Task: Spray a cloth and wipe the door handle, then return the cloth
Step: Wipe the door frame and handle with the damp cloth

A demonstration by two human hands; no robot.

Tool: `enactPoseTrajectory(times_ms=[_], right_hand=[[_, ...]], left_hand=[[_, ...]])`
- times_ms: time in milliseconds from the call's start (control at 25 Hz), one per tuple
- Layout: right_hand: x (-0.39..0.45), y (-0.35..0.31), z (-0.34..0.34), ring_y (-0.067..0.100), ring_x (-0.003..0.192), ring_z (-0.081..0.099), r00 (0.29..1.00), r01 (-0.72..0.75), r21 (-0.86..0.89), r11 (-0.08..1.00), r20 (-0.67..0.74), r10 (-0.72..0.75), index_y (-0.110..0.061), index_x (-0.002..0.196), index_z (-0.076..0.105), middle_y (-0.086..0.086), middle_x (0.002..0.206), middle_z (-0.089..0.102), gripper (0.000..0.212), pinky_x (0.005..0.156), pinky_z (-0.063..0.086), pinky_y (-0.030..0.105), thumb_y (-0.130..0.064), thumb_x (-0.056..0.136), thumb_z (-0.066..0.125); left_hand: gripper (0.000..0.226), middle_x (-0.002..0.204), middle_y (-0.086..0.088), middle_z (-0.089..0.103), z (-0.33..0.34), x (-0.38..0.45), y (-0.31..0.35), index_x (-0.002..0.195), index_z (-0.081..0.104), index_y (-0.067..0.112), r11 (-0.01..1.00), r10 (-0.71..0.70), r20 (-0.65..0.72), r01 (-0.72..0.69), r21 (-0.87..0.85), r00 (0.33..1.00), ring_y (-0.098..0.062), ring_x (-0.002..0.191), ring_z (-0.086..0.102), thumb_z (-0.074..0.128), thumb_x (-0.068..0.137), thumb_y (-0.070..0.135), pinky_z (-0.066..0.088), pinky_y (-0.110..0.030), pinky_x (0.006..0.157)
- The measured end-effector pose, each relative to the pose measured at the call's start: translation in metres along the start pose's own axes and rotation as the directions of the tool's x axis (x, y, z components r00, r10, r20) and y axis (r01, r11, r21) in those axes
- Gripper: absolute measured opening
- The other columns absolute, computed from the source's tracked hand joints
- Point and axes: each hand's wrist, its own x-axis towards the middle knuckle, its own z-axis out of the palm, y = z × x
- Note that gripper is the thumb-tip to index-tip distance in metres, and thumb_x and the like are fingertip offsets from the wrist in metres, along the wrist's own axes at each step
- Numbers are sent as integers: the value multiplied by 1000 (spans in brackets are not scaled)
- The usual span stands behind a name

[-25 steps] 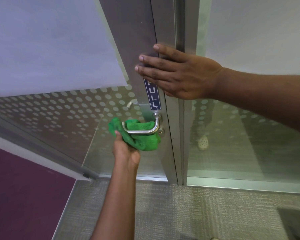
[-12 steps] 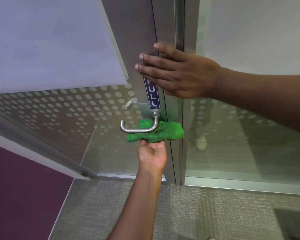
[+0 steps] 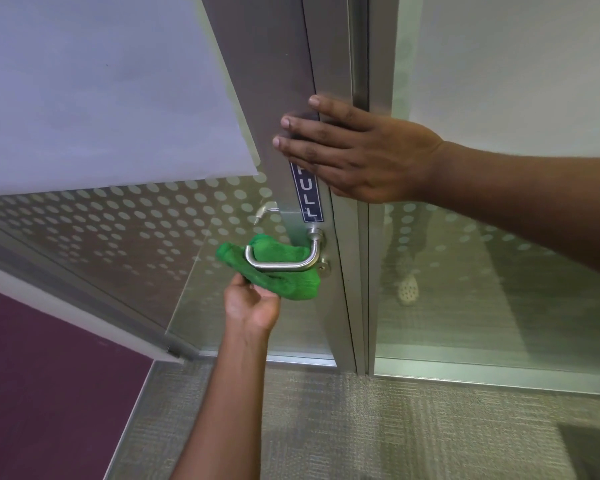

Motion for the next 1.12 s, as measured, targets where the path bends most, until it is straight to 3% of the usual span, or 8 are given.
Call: enactPoseTrajectory(times_ms=[120,280,440,600,760,1000,1080,1120], right_hand=[[1,-2,0,39,161,30,1000,-4,4,1000,-2,4,8,166,24,21,172,33,62,133,19,57,-31,117,22],[1,-4,0,39,161,30,1000,11,4,1000,-5,-11,7,166,24,21,172,34,62,132,19,57,-30,117,21],[2,-3,-1,40,161,29,1000,3,16,1000,-5,-3,8,166,23,21,172,33,62,132,20,58,-30,117,21],[2,-2,-5,40,160,31,1000,-20,3,1000,-6,20,9,166,25,21,172,34,62,132,22,58,-31,118,22],[1,1,-9,39,161,28,998,-44,23,999,41,43,8,166,24,20,172,34,63,133,20,57,-32,117,22],[4,-1,-25,35,163,25,986,-169,368,914,66,156,2,165,35,17,173,32,59,133,18,58,-32,116,32],[4,-13,-42,34,162,28,962,-266,537,800,94,257,0,163,41,17,173,35,56,133,20,55,-28,115,37],[1,-23,-54,33,161,33,924,-356,643,678,135,358,0,161,45,17,170,39,54,133,24,52,-25,114,41]], left_hand=[[36,111,-19,80,-4,0,2,117,74,3,1000,-14,27,14,-3,1000,-36,94,80,44,109,20,66,-52,84],[36,113,-17,80,-14,-16,-29,123,71,5,1000,-9,55,10,-10,998,-33,98,80,41,110,20,68,-44,74],[40,133,-20,73,-9,-21,-75,135,65,5,1000,-18,61,18,-6,998,-33,128,67,36,111,16,54,-47,110],[38,118,-20,78,-4,-24,-85,125,69,2,999,-45,63,47,-25,997,-33,102,79,37,110,16,61,-49,94],[37,124,-22,76,-13,-44,-78,130,66,1,997,-68,68,70,-38,995,-33,107,78,39,110,16,61,-50,95],[41,133,-20,73,-3,-92,-72,133,67,2,992,-101,157,87,94,982,-35,127,68,40,105,15,45,-52,115],[43,139,-20,69,9,-102,-62,130,70,1,993,-110,238,97,67,965,-37,134,63,44,99,14,39,-55,120],[43,141,-20,68,14,-105,-57,128,71,0,994,-103,265,93,51,959,-37,137,61,45,97,14,36,-56,123]])
